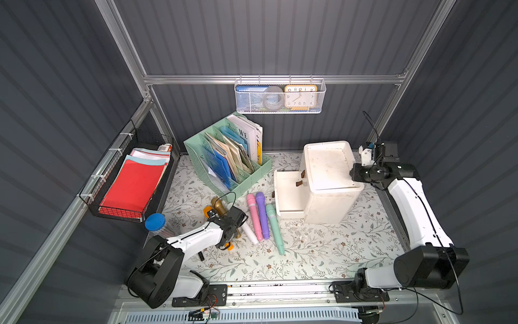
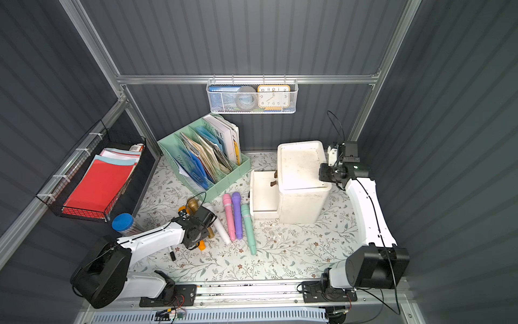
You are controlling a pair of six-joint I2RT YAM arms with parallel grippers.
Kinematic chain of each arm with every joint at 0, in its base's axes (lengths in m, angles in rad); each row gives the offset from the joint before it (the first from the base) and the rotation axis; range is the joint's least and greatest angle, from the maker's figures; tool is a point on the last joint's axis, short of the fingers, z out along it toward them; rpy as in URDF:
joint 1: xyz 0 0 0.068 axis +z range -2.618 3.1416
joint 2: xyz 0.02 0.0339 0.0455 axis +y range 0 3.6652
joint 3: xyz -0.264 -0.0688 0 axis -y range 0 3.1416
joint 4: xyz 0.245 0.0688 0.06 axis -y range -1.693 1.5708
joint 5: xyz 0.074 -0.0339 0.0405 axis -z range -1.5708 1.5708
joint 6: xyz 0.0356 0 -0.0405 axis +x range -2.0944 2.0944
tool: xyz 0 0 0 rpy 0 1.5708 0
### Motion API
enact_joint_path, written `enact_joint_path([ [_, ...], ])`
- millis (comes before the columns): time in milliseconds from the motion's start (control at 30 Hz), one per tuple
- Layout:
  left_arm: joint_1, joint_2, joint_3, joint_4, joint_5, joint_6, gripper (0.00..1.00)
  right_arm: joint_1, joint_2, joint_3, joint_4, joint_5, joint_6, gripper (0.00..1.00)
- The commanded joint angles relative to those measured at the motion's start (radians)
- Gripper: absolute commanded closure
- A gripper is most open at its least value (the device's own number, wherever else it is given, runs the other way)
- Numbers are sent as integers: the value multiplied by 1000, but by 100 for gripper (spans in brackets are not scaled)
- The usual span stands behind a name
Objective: Take the microphone out of the drawer
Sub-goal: Place the microphone at the center of the board, then close the drawer in the storage box.
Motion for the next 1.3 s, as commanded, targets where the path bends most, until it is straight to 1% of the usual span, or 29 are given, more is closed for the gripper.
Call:
enact_joint_path([
  [0, 6, 27, 7, -29, 21, -23, 55, 18, 79, -102, -151, -163, 124, 93],
  [100, 5, 13, 15, -54, 13, -27, 47, 17, 79, -101, -149, -163, 124, 93],
  [167, 5, -7, 24, -70, 8, -27, 39, 18, 81, -100, -149, -163, 124, 93],
  [267, 6, -35, 50, -99, -2, -20, 33, 19, 81, -99, -150, -163, 122, 92],
  [400, 5, -61, 102, -143, -10, 0, 31, 18, 79, -97, -151, -162, 123, 92],
  [533, 5, -92, 162, -173, -36, 8, 32, 18, 77, -97, -152, -160, 122, 92],
  [633, 5, -136, 187, -131, -20, 28, 38, 18, 78, -96, -151, -159, 123, 92],
  [700, 5, -165, 188, -50, 22, 66, 42, 18, 81, -97, -152, -160, 122, 92],
  [800, 3, -175, 196, 81, 120, 130, 50, 17, 84, -96, -152, -160, 123, 92],
  [900, 3, -116, 243, 160, 226, 190, 54, 18, 84, -97, -151, -156, 123, 92],
  [1000, 2, -28, 309, 215, 337, 243, 61, 17, 83, -95, -154, -151, 121, 92],
  [1100, -1, 53, 363, 275, 423, 280, 75, 17, 80, -96, -155, -142, 119, 92],
  [1167, -3, 105, 394, 309, 445, 282, 90, 18, 77, -98, -155, -140, 120, 92],
  [1200, -3, 129, 408, 326, 453, 281, 95, 18, 76, -99, -153, -141, 119, 92],
  [1233, -3, 155, 424, 341, 458, 280, 100, 18, 76, -100, -152, -142, 120, 92],
  [1267, -3, 181, 442, 352, 466, 279, 100, 17, 76, -100, -152, -144, 122, 92],
])
